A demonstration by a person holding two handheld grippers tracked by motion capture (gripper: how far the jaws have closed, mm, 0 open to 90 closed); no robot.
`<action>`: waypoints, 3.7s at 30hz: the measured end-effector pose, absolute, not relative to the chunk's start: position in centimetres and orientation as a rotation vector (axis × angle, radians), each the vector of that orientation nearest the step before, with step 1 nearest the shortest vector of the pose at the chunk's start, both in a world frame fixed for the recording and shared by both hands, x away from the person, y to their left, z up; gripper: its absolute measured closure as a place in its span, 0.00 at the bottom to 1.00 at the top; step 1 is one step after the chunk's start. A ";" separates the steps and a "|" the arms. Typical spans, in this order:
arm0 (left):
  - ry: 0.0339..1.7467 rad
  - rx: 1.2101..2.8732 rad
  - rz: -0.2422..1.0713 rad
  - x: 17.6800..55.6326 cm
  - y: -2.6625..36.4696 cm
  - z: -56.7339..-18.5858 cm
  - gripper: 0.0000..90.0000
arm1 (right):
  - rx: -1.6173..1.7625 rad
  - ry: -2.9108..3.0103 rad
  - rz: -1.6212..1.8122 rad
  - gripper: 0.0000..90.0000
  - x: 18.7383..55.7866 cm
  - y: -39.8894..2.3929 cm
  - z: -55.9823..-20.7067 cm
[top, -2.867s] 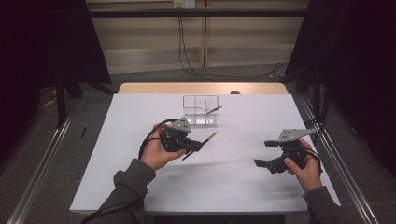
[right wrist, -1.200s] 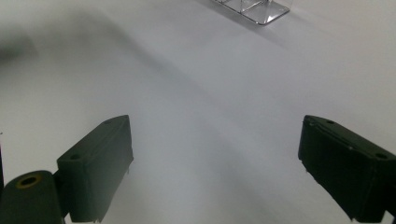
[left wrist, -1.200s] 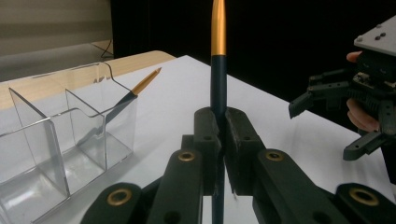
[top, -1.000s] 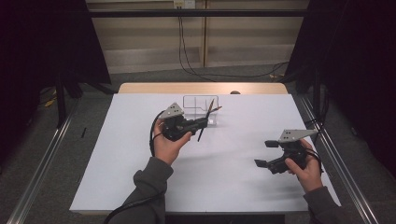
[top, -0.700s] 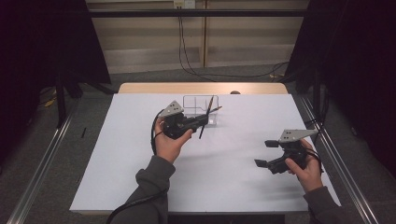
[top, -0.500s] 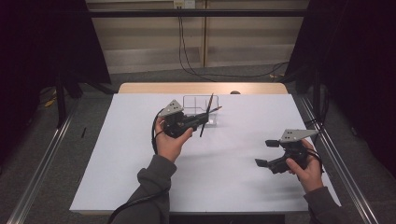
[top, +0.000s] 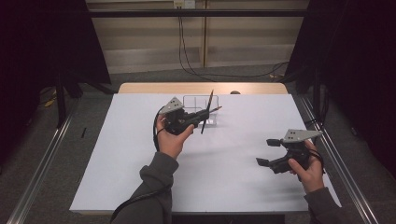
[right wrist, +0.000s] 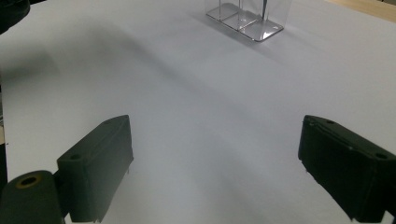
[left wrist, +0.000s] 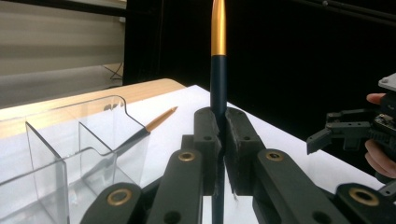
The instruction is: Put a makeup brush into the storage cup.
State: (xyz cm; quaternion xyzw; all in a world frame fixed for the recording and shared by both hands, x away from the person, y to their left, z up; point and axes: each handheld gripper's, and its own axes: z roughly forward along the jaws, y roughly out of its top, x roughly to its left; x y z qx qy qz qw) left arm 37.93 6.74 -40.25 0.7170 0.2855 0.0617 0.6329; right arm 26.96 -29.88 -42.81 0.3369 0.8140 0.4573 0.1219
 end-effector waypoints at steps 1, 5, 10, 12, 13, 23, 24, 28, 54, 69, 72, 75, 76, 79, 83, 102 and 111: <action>0.654 1.632 0.141 38.0 6.7 -40.2 0.93 | 0.982 2.373 1.337 0.10 26.9 -29.9 -42.8; 0.661 1.623 0.149 38.1 6.5 -40.2 0.93 | 0.982 2.373 1.345 0.10 26.9 -30.1 -42.8; 0.662 1.617 0.159 38.4 6.4 -40.2 0.93 | 0.980 2.376 1.341 0.10 26.9 -30.1 -42.8; 0.664 1.605 0.159 38.6 6.4 -40.1 0.93 | 0.977 2.379 1.344 0.10 27.0 -30.1 -42.8; 0.664 1.604 0.161 38.6 6.3 -40.1 0.93 | 0.976 2.378 1.342 0.10 27.0 -30.0 -42.8; 0.672 1.575 0.171 39.2 6.2 -39.9 0.93 | 0.978 2.381 1.342 0.10 27.0 -30.1 -42.8; 0.671 1.577 0.174 39.2 6.2 -39.9 0.93 | 0.975 2.380 1.342 0.10 27.0 -30.1 -42.8; 0.673 1.559 0.169 39.5 6.1 -40.0 0.93 | 0.975 2.380 1.347 0.10 26.9 -30.1 -42.8; 0.712 1.497 0.188 41.0 5.6 -40.1 0.93 | 0.973 2.369 1.354 0.10 26.9 -30.3 -42.7; 0.718 1.468 0.197 41.9 5.3 -39.8 0.93 | 0.971 2.372 1.353 0.10 26.9 -30.3 -42.8; 0.718 1.468 0.206 42.1 5.2 -39.7 0.93 | 0.969 2.375 1.353 0.10 26.9 -30.3 -42.8; 0.709 1.469 0.200 42.3 5.0 -39.7 0.93 | 0.971 2.372 1.354 0.10 26.9 -30.3 -42.8; 0.699 1.486 0.208 42.4 5.0 -39.7 0.93 | 0.972 2.370 1.353 0.10 26.9 -30.3 -42.7; 0.713 1.471 0.213 42.5 4.7 -39.8 0.93 | 0.972 2.368 1.352 0.10 26.9 -30.3 -42.8; 0.722 1.471 0.215 42.8 4.5 -40.0 0.93 | 0.971 2.368 1.356 0.10 26.9 -30.4 -42.7; 0.735 1.479 0.231 44.4 3.3 -40.3 0.93 | 0.961 2.361 1.379 0.10 26.8 -30.5 -42.6; 0.754 1.493 0.245 45.2 2.9 -40.9 0.93 | 0.967 2.365 1.379 0.10 26.9 -30.6 -42.7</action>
